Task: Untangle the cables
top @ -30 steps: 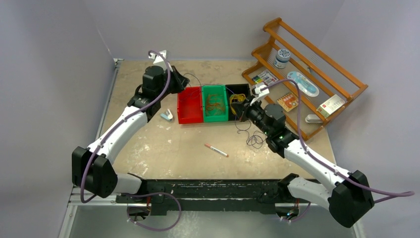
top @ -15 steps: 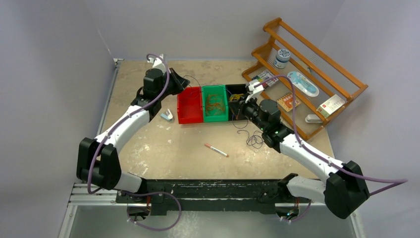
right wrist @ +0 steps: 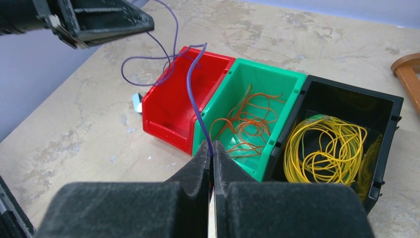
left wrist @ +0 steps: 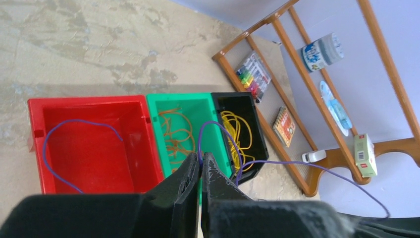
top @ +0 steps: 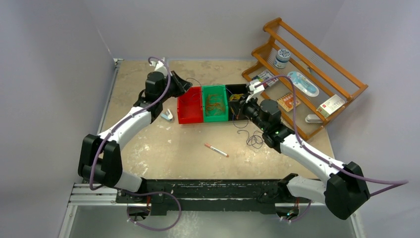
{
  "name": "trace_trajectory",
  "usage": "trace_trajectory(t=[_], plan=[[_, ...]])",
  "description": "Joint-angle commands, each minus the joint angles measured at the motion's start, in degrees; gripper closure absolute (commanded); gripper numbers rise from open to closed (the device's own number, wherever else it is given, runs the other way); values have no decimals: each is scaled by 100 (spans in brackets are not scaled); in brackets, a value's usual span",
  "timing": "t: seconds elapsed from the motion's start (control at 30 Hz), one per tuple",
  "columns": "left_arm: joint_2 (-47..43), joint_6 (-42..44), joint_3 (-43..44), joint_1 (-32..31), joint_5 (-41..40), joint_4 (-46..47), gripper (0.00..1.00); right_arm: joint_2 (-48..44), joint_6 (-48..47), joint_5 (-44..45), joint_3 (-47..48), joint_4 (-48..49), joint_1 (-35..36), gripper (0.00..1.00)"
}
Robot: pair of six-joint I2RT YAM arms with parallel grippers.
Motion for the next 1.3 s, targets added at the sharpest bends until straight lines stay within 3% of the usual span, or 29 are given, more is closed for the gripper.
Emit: trace_trajectory(t=[0.0,0.7,1.03,1.27], plan=[[161,-36,-191,50,-127,395,100,-199,-149,225,111,329,15,100],[616,133,-758,51,-586,577,100,558,-210,-221,301,498,16,100],[416,86,-836,48,-632,490,88,1254,-187,-424,863,542,14,100],[172,31,-915,52,-670,365,73,1842,-112,-642,1151,594,10,100]])
